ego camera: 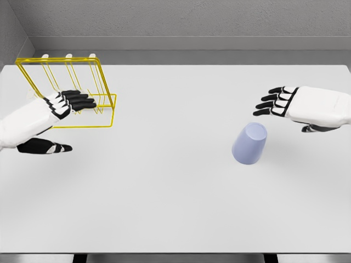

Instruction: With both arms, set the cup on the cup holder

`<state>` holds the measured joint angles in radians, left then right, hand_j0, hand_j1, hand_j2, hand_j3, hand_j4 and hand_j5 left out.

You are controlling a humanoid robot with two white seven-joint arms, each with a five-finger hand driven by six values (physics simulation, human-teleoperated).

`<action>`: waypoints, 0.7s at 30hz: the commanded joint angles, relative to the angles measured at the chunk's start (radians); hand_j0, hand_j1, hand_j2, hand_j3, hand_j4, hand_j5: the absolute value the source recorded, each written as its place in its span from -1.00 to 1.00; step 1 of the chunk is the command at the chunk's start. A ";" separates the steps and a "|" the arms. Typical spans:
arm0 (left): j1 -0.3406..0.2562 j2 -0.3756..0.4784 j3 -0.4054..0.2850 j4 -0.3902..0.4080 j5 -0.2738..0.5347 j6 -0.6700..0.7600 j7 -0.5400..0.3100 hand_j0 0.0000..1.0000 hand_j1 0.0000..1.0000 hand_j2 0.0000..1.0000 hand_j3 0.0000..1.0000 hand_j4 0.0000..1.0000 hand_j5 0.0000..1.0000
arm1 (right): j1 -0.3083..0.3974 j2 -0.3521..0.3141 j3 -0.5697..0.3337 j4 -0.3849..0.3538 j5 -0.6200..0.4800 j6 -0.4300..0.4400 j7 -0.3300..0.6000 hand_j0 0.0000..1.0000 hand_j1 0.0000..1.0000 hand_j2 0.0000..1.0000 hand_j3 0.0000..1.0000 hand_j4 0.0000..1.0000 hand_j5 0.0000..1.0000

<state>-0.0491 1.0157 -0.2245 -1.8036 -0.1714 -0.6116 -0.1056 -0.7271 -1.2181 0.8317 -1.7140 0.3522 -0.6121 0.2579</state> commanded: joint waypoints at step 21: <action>-0.003 -0.051 -0.130 0.000 0.000 0.001 0.006 1.00 1.00 1.00 1.00 1.00 1.00 | -0.017 0.129 0.069 0.074 0.125 0.001 0.003 1.00 1.00 1.00 1.00 1.00 1.00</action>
<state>-0.0522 0.9751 -0.3178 -1.8036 -0.1762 -0.6114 -0.1024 -0.7455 -1.0991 0.9009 -1.6405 0.4705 -0.6121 0.2614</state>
